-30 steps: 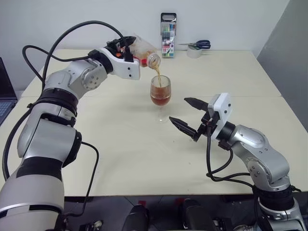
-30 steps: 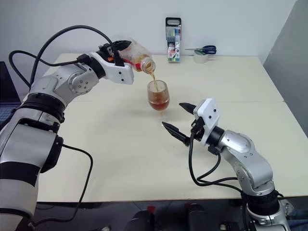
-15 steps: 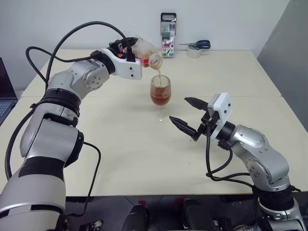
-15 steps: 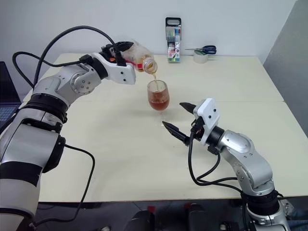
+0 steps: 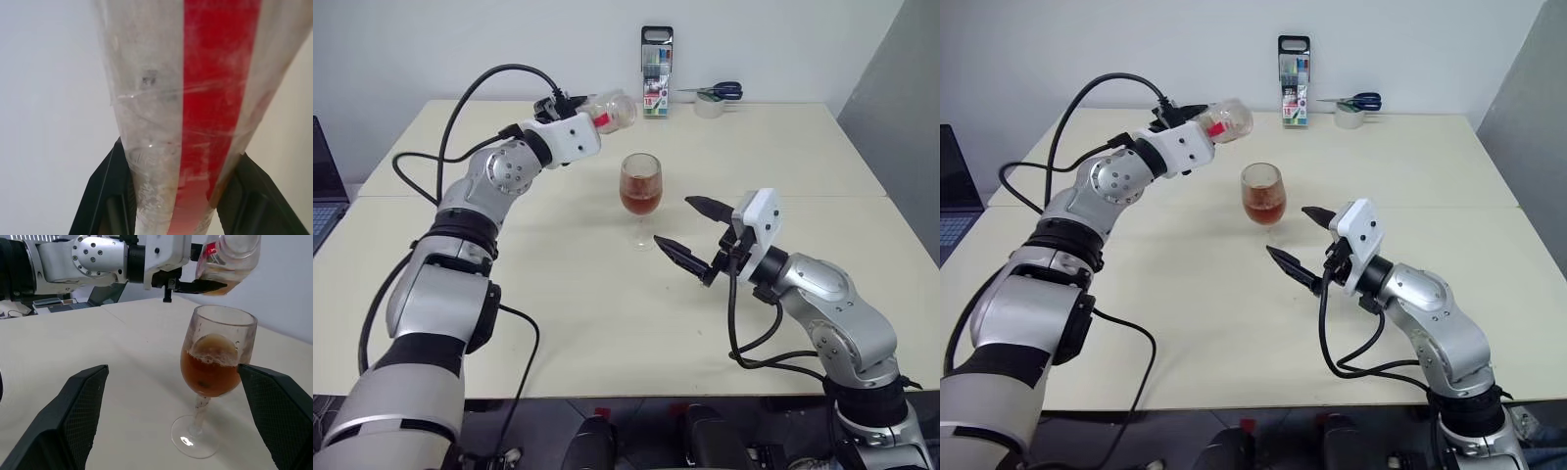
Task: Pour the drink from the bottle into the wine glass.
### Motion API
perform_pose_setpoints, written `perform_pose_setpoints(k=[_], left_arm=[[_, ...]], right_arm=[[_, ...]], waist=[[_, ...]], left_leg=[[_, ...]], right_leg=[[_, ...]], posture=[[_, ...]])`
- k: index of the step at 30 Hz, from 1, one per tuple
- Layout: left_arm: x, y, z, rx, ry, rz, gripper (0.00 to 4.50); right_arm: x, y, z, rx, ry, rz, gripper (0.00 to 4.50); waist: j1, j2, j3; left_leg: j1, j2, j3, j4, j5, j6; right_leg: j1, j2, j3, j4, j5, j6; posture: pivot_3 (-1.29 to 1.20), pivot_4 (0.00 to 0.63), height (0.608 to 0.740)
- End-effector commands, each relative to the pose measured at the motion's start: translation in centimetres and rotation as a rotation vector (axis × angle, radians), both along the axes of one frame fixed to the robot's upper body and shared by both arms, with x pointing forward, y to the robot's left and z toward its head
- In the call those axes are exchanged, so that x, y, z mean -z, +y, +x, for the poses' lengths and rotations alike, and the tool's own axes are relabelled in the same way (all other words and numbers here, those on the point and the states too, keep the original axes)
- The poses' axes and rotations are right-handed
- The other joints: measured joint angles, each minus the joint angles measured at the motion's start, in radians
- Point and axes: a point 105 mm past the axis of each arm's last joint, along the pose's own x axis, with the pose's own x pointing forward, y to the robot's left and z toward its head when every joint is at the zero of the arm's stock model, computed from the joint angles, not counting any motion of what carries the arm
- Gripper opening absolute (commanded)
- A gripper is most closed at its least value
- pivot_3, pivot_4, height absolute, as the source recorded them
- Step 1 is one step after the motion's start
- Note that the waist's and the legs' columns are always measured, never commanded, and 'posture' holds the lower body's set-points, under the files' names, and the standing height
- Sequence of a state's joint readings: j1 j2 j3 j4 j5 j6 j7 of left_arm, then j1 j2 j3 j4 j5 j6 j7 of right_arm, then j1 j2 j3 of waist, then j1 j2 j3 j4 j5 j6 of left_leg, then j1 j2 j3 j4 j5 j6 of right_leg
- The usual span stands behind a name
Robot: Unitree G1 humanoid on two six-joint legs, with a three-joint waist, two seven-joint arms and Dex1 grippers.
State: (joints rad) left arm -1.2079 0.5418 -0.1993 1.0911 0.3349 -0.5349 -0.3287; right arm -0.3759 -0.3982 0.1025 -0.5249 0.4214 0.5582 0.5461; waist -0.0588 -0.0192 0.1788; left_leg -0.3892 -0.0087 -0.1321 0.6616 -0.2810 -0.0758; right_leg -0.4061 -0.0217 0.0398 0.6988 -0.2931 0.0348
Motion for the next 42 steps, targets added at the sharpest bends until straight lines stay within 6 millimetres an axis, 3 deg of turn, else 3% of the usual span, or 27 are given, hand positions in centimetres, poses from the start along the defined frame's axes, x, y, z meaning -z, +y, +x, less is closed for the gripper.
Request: perform_pose_setpoints(k=[1, 7, 13, 19, 31, 42], left_arm=[[-1.7, 1.3, -0.2, 0.013, 0.051, -0.259, 1.67], [0.6, 3.1, -1.0, -0.002, 0.181, -0.488, 1.67], [5.7, 4.5, -3.6, -0.019, 0.382, -0.777, 1.67], [8.4, 7.4, -5.1, -0.119, 0.413, -0.933, 1.67], [12.3, 8.3, -6.2, -0.211, 0.491, -0.951, 1.67], [13.2, 8.3, -6.3, -0.247, 0.512, -0.927, 1.67]], right_arm=[[-0.6, 0.7, -0.8, -0.047, -0.029, -0.020, 4.50], [0.1, 1.3, -1.0, -0.077, 0.005, -0.063, 4.50], [0.7, 2.5, -0.5, -0.092, 0.038, -0.104, 4.50], [0.6, 3.5, -0.6, -0.130, 0.036, -0.110, 4.50], [0.5, 4.2, -0.1, -0.129, 0.023, -0.124, 4.50], [0.5, 3.8, 0.6, -0.080, -0.009, -0.143, 4.50]], waist=[[-0.001, 0.000, 0.000], [-0.008, 0.000, 0.000], [-0.011, 0.000, 0.000], [-0.003, 0.000, 0.000], [0.003, -0.001, -0.001], [0.003, -0.001, -0.001]], left_leg=[[0.000, 0.000, 0.000, 0.000, 0.000, 0.000], [0.000, 0.001, -0.001, 0.000, 0.001, -0.001], [0.001, 0.001, -0.002, 0.001, 0.001, -0.002], [0.000, 0.001, -0.002, 0.001, 0.001, -0.002], [0.001, 0.001, -0.001, 0.001, 0.001, -0.002], [0.001, 0.001, -0.001, 0.001, 0.001, -0.002]], right_leg=[[0.000, 0.000, 0.000, 0.000, 0.000, 0.000], [0.000, 0.000, 0.000, 0.001, 0.000, 0.000], [0.000, 0.000, 0.000, 0.001, 0.000, 0.000], [0.000, 0.000, 0.000, 0.001, 0.000, 0.000], [0.000, 0.000, 0.000, 0.001, 0.000, 0.000], [0.000, 0.000, 0.000, 0.001, 0.000, 0.000]], posture=[[0.00, 0.150, 0.740], [0.00, 0.150, 0.740], [0.00, 0.150, 0.740], [0.00, 0.150, 0.740], [0.00, 0.150, 0.740], [0.00, 0.150, 0.740]])
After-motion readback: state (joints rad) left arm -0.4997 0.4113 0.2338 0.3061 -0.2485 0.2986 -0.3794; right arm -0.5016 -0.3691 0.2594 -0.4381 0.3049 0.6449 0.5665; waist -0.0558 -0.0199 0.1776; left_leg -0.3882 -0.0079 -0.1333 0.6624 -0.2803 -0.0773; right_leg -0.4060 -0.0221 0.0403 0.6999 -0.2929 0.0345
